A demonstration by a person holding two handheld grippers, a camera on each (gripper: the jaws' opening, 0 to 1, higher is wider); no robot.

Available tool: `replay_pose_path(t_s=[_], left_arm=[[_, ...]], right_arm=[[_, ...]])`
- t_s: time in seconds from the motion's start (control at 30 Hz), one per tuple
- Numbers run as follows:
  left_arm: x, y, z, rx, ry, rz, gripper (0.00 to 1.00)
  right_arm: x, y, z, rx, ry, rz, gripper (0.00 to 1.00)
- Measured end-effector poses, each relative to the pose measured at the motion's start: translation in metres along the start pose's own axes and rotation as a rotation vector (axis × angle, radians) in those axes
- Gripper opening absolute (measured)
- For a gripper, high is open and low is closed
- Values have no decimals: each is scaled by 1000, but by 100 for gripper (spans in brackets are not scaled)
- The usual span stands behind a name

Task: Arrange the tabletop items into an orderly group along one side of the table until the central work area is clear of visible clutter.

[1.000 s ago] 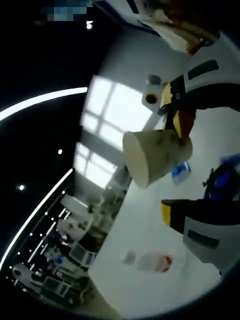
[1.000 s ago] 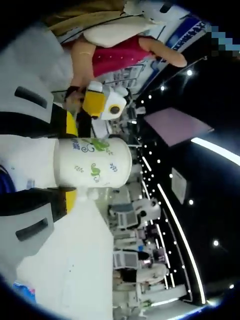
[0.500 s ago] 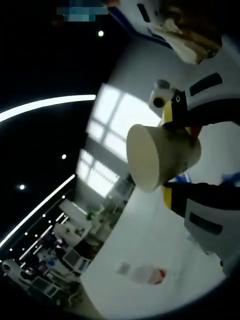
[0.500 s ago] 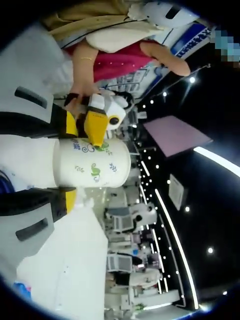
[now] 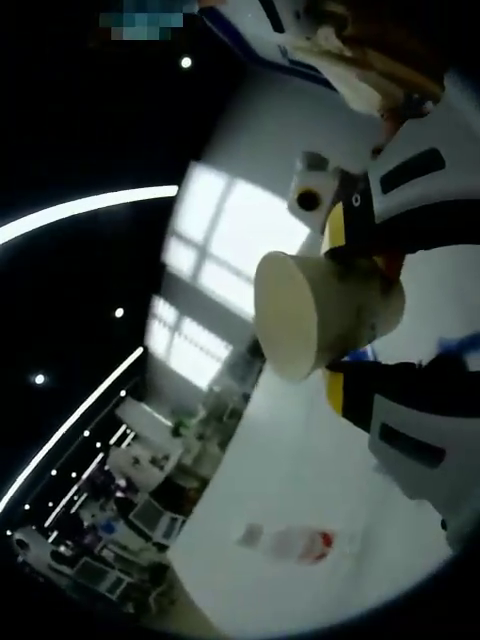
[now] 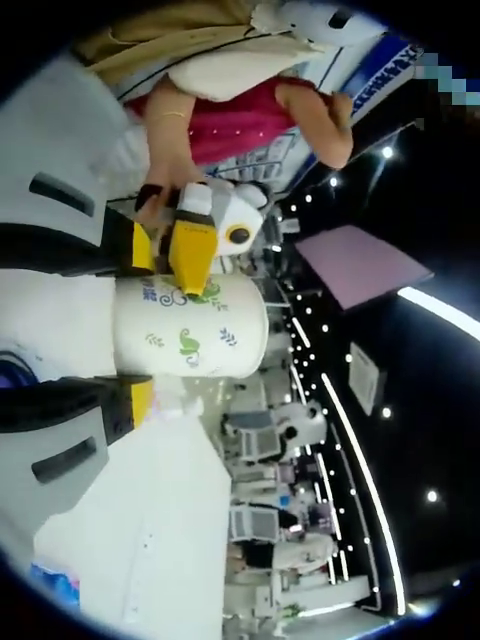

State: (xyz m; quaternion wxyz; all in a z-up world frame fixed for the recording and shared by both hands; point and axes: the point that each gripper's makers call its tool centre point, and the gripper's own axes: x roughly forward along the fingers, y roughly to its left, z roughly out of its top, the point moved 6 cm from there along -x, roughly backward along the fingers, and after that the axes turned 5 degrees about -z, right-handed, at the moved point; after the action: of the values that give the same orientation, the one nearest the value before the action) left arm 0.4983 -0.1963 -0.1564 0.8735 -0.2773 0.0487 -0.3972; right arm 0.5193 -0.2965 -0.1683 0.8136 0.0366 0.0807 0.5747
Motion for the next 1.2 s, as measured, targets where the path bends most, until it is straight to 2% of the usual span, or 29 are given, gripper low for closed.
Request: replay_pose_path(t_s=[0.1, 0.17, 0.2, 0.3, 0.37, 0.4, 0.47, 0.6, 0.77, 0.83, 0.93, 1.2], left_arm=[[-1, 0, 6, 28, -34, 12, 38], [-2, 6, 10, 70, -41, 61, 38], [-2, 8, 11, 82, -39, 74, 38], [-2, 11, 15, 118, -54, 99, 38], [-2, 17, 16, 193, -30, 150, 38], [-2, 20, 15, 235, 3, 179, 38], [0, 24, 15, 279, 20, 202, 38], [3, 28, 13, 303, 33, 224, 38], [5, 44, 12, 422, 69, 292, 38], [7, 47, 10, 432, 80, 298, 38], [13, 55, 10, 495, 96, 320, 38], [26, 77, 3, 534, 131, 355, 38]], right_arm=[[-1, -2, -2, -12, 17, -26, 41], [-2, -5, -4, 11, 29, -41, 46], [-3, -6, -7, 55, 50, -55, 50], [-4, -9, -10, 33, 59, -73, 55], [-5, -9, -13, 39, 75, -81, 57], [-6, -10, -13, 40, 75, -82, 60], [-7, -11, -17, 74, 79, -85, 65], [-10, -16, -23, 97, 93, -104, 72], [-15, -20, -29, 120, 112, -128, 78], [-16, -22, -31, 123, 117, -135, 78], [-18, -24, -36, 128, 130, -148, 78], [-23, -34, -48, 141, 162, -191, 81]])
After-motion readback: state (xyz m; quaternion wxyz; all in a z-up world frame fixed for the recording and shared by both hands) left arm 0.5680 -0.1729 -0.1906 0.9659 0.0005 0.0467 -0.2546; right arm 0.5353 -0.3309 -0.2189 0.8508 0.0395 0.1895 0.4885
